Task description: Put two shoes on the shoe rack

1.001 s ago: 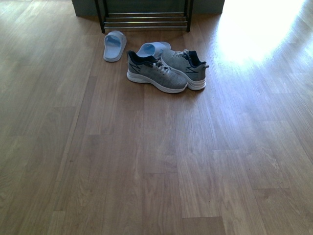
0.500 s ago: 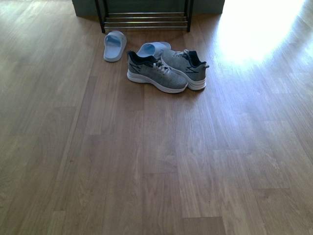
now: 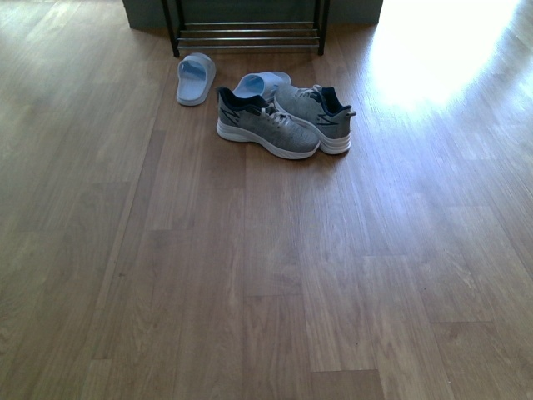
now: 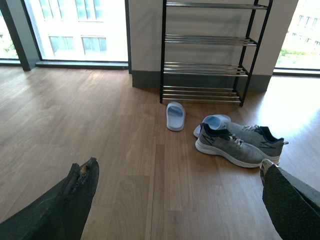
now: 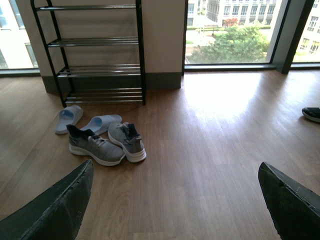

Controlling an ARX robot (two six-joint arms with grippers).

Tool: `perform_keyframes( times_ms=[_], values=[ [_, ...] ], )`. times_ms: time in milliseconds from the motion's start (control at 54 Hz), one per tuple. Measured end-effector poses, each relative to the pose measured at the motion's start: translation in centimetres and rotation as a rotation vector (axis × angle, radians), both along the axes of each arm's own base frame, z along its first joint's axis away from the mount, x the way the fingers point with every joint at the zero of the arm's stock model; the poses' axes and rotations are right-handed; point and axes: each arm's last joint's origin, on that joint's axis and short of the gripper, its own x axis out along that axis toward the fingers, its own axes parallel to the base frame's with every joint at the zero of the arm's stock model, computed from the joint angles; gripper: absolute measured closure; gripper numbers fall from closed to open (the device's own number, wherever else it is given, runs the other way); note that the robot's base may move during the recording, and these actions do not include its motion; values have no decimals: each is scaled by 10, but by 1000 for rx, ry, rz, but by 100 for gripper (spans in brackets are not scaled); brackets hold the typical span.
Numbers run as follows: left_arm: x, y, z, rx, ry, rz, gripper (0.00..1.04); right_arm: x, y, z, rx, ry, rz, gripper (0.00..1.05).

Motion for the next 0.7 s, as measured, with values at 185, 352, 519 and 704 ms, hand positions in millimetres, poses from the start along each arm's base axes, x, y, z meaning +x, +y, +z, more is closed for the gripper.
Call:
perform_keyframes(
  times_ms=[185,352,519,704],
  values=[
    [0,0,0,0,0,0,9,0,0,0,0,0,0,9],
    [0,0,0,0,0,0,9,0,0,0,0,0,0,9],
    [0,0,0,0,0,0,9,0,0,0,0,0,0,9],
    [0,0,0,0,0,0,9,0,0,0,0,0,0,9]
  ],
)
